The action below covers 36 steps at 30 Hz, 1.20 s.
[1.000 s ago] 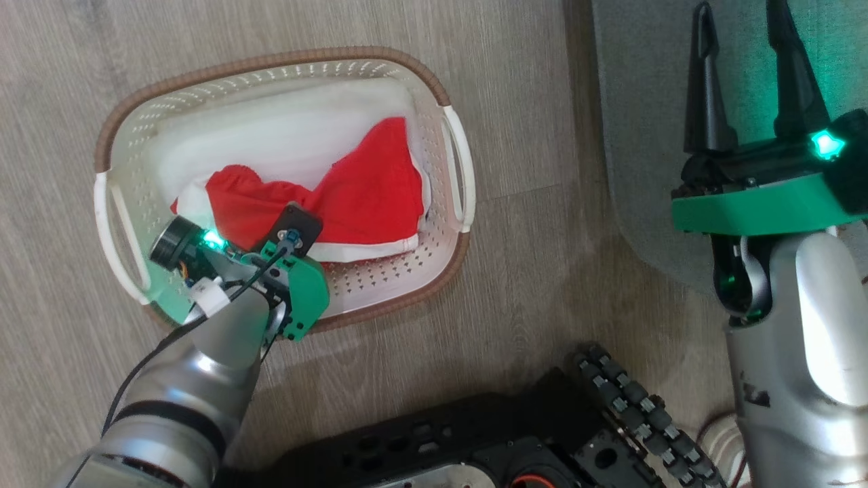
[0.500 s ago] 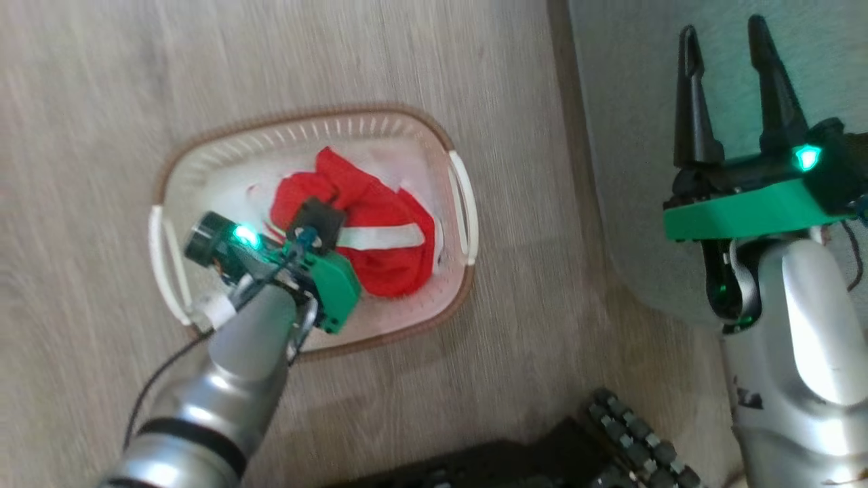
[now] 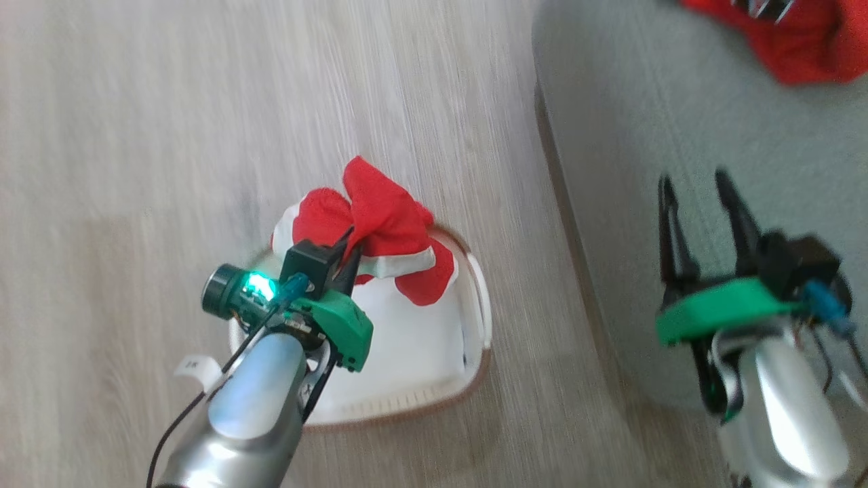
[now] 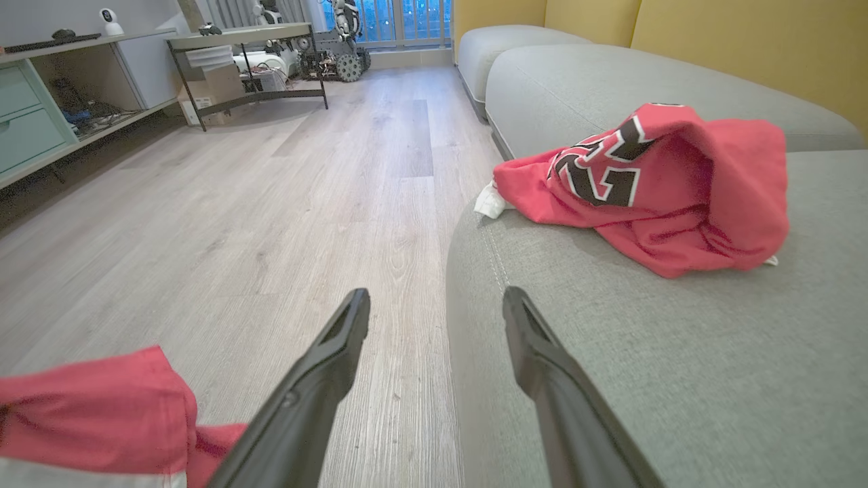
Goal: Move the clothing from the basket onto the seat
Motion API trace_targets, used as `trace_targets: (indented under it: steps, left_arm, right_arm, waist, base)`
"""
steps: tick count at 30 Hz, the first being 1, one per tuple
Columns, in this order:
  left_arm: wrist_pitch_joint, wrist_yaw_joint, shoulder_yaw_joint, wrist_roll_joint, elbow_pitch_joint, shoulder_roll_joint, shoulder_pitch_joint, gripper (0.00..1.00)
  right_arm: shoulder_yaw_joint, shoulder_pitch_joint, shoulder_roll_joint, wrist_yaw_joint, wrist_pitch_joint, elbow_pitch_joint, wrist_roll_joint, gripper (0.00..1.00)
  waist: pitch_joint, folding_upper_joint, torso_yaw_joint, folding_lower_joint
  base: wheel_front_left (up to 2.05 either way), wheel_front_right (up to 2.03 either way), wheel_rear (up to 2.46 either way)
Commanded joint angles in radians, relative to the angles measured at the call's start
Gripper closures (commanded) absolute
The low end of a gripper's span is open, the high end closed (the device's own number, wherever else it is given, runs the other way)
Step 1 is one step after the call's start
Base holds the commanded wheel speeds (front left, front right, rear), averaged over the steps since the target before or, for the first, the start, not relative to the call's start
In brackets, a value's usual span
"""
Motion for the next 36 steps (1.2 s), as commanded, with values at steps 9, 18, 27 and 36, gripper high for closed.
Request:
trace_targets:
  steps: [9, 18, 27, 36]
  left_arm:
    - [-0.012, -0.03, 0.039, -0.038, -0.12, 0.02, 0.008, 1.0]
    - [0.016, -0.036, 0.013, -0.064, -0.205, 0.009, -0.052, 1.0]
    - [0.041, -0.032, -0.048, -0.096, -0.241, 0.001, -0.128, 1.0]
    - [0.058, -0.006, -0.14, -0.164, -0.256, 0.0, -0.205, 1.0]
  right_arm:
    - [0.029, 0.111, 0.001, 0.0, -0.006, 0.028, -0.017, 0.0]
    - [0.058, 0.144, 0.001, 0.0, -0.006, 0.046, -0.022, 0.0]
    - [0.178, 0.103, 0.001, 0.0, -0.006, 0.061, 0.003, 0.0]
    - [0.414, -0.01, 0.001, 0.0, -0.006, 0.143, 0.079, 0.0]
  waist:
    - [-0.334, -0.0001, 0.039, 0.0001]
    - [-0.425, -0.0001, 0.047, 0.0001]
    - [-0.471, -0.0001, 0.049, 0.0001]
    - [-0.488, -0.0001, 0.069, 0.0001]
  base:
    - [0.0, 0.0, 0.0]
    - [0.0, 0.0, 0.0]
    - [0.0, 0.0, 0.0]
    - [0.0, 0.0, 0.0]
